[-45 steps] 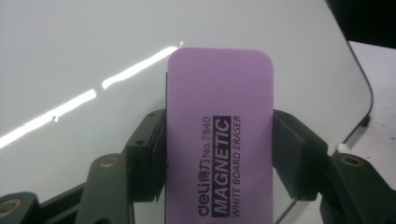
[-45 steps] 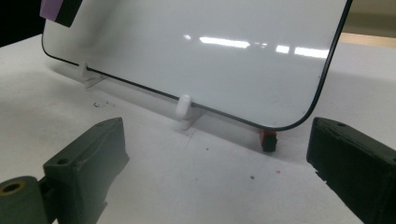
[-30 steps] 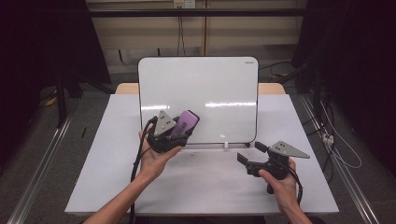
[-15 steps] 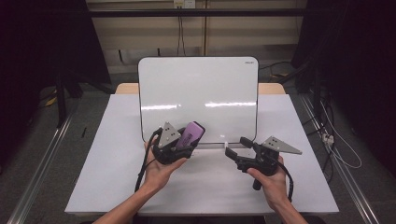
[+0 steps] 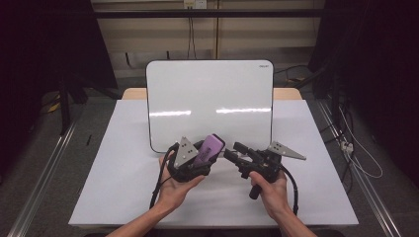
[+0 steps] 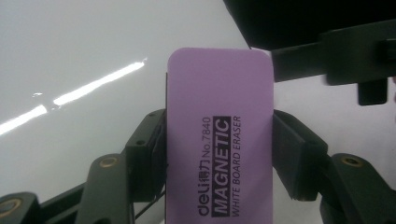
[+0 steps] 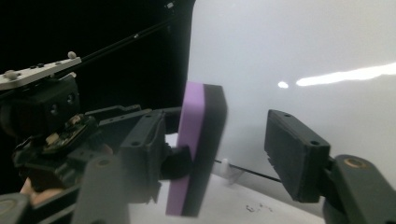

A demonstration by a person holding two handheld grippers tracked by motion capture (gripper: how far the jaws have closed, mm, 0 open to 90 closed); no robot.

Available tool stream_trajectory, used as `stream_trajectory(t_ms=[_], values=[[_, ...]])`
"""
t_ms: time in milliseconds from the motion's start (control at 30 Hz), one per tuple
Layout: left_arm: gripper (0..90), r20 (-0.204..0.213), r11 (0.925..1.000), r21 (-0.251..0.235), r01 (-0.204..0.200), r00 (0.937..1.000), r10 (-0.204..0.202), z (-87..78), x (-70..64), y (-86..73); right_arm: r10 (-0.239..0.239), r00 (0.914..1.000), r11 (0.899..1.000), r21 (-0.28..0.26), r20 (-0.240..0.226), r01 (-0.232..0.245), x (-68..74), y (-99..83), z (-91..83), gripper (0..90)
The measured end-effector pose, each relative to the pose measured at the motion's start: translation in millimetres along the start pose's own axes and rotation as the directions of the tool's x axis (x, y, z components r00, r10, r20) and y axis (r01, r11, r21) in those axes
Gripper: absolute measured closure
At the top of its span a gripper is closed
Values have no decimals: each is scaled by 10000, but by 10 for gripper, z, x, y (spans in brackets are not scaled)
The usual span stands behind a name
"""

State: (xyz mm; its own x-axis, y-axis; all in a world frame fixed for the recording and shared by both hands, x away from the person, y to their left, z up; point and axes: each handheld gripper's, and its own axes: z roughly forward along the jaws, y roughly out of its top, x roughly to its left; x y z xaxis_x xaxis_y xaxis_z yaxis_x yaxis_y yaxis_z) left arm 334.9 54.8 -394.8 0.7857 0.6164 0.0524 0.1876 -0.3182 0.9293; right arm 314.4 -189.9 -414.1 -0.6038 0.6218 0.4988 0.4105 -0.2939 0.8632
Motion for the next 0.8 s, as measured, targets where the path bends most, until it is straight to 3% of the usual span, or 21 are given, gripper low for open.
stream_trajectory(t_ms=[33,133,200,300,333,667,800], values=[[413,-29,10000,-31,0,10000,0,7,-14,-5,249,9996,9997,-21,-166,-250,13,-13,50,440],[413,-36,9999,6,-108,9999,108,29,-35,-3,368,9992,9993,-6,-124,-368,20,-31,86,455],[413,13,10000,-55,-54,10000,54,40,-38,4,776,9966,9970,-62,-292,-778,3,-43,113,478],[413,35,10000,-61,-77,10000,77,38,-51,17,714,9974,9974,-82,-122,-715,-5,-55,124,524],[413,35,10000,-59,-58,10000,58,40,-52,15,721,9973,9973,-130,-150,-723,-4,-54,120,603],[412,114,9999,-33,103,9999,-103,100,-28,5,1216,9924,9926,-38,-204,-1217,-60,-49,141,645],[408,262,9997,-167,157,9995,-153,131,-29,-10,887,9960,9961,-4,-48,-887,-49,-42,122,670]])
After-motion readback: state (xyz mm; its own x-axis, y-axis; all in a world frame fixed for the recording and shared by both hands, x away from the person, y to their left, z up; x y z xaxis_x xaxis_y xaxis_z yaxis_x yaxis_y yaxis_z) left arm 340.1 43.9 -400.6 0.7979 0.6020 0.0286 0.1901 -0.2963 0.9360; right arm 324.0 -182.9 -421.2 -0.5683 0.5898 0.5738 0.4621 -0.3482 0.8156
